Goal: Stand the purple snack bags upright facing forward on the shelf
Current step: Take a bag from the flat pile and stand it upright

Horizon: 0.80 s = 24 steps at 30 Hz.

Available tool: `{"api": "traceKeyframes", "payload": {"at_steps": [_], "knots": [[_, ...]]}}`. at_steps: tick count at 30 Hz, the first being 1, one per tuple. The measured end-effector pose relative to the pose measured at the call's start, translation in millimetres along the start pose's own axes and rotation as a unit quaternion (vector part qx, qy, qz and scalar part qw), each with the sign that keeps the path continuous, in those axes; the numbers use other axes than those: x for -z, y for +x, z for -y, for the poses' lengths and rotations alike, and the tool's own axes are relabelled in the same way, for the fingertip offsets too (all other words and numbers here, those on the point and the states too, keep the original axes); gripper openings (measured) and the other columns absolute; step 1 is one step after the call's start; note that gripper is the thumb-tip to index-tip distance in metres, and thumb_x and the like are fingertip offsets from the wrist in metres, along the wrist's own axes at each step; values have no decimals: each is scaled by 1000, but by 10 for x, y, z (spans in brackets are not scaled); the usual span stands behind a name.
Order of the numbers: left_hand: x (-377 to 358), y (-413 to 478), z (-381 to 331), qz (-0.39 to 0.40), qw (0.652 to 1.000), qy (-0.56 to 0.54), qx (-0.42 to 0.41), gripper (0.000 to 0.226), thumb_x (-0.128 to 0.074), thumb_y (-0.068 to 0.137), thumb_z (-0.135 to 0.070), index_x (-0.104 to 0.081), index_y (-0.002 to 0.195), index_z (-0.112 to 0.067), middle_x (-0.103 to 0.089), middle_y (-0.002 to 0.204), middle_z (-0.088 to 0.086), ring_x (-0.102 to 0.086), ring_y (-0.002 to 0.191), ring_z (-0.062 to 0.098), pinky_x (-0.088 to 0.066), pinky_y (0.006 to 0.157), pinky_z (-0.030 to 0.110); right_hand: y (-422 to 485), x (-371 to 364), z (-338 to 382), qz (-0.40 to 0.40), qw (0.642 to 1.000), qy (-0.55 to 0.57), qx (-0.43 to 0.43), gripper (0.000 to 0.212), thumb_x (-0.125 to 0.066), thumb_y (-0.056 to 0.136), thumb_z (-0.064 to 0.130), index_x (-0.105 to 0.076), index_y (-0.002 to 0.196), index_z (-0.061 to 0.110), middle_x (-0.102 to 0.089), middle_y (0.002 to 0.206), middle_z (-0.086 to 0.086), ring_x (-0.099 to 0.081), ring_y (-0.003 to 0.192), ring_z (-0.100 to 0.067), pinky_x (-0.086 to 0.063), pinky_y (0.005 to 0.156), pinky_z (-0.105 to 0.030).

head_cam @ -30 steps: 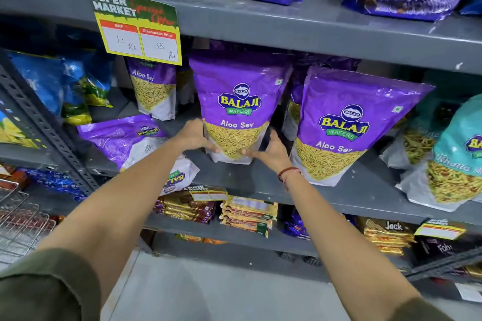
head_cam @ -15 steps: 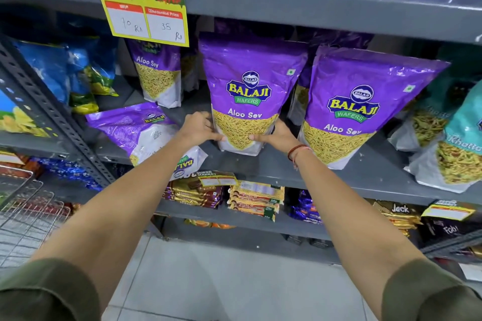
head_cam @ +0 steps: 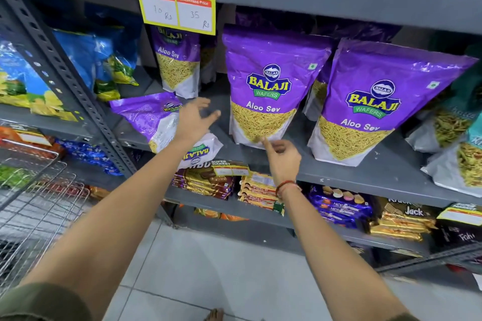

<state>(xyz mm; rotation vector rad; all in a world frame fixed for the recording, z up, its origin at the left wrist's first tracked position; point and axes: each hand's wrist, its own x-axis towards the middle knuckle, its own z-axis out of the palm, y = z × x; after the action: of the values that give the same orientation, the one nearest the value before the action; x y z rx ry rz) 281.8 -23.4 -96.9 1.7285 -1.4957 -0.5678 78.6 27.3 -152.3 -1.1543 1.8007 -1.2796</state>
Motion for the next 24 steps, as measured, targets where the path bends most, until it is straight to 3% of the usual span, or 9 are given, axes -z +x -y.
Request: {"api": "traceKeyframes", "payload": {"at_steps": [4, 7, 10, 13, 15, 18, 20, 22, 24], "knots": [[223, -173, 247, -170, 984, 27, 50, 53, -65, 80, -36, -53, 123, -8, -50, 129, 18, -44, 123, 33, -36, 102, 43, -120, -403, 165, 123, 990, -32, 54, 47, -62, 85, 49, -68, 97, 4, -73, 93, -13, -66, 90, -26, -49, 81, -31], [282, -335, 342, -216, 960, 25, 176, 83, -66, 75, -51, -31, 140, -12, -25, 150, 16, -24, 138, 35, -26, 108, 54, -138, -692, 376, 236, 970, -21, 58, 61, -52, 88, 56, -65, 96, -3, -68, 102, -25, -61, 100, -36, -46, 96, -47], [307, -434, 333, -161, 917, -105, 350, 112, -68, 66, -63, -10, 148, -14, -7, 156, 17, -18, 141, 38, -23, 114, 49, -243, -821, 591, 338, 940, -30, 21, 57, -38, 94, 57, -63, 110, 8, -58, 125, -20, -48, 122, -32, -30, 112, -44], [144, -118, 1160, -33, 849, -303, 432, 137, -73, 33, -81, -22, 146, -22, -31, 152, 12, -43, 130, 37, -43, 102, 52, -242, -886, 625, 336, 941, -13, -38, 72, -34, 93, 62, -50, 134, 5, -46, 143, -19, -39, 134, -34, -26, 111, -39], [174, -149, 1279, 50, 825, -356, 437, 124, -75, 31, -79, -42, 137, -25, -57, 132, 10, -65, 104, 34, -56, 78, 49, -280, -866, 686, 330, 941, -15, -71, 79, -36, 90, 65, -51, 130, -1, -54, 132, -24, -47, 125, -34, -32, 105, -38], [499, -479, 621, 112, 831, -384, 388, 65, -61, 70, -68, -68, 103, -12, -75, 85, 12, -72, 67, 25, -58, 53, 31, -349, -877, 878, 335, 939, -18, -71, 87, -36, 67, 90, -61, 105, 16, -60, 104, -14, -58, 110, -32, -41, 102, -39], [634, -505, 580, 153, 822, -414, 359, 61, -58, 73, -67, -67, 105, -16, -74, 89, 8, -72, 71, 22, -59, 59, 30, -296, -941, 951, 319, 944, 12, -79, 94, -39, 47, 100, -59, 90, 19, -64, 99, -11, -63, 105, -34, -48, 99, -47], [786, -497, 628, 158, 800, -455, 358, 50, -62, 74, -61, -68, 101, -18, -74, 87, 4, -71, 73, 20, -59, 61, 29, -253, -956, 1048, 317, 944, 35, -85, 81, -48, 61, 89, -62, 81, 11, -65, 82, -10, -66, 80, -30, -58, 77, -41], [880, -526, 657, 150, 803, -449, 362, 36, -58, 82, -50, -73, 82, -17, -74, 74, 2, -69, 64, 16, -57, 54, 24, -238, -938, 1165, 311, 944, 43, -98, 74, -55, 69, 77, -64, 89, 7, -68, 80, -12, -64, 67, -24, -55, 56, -30]]}}
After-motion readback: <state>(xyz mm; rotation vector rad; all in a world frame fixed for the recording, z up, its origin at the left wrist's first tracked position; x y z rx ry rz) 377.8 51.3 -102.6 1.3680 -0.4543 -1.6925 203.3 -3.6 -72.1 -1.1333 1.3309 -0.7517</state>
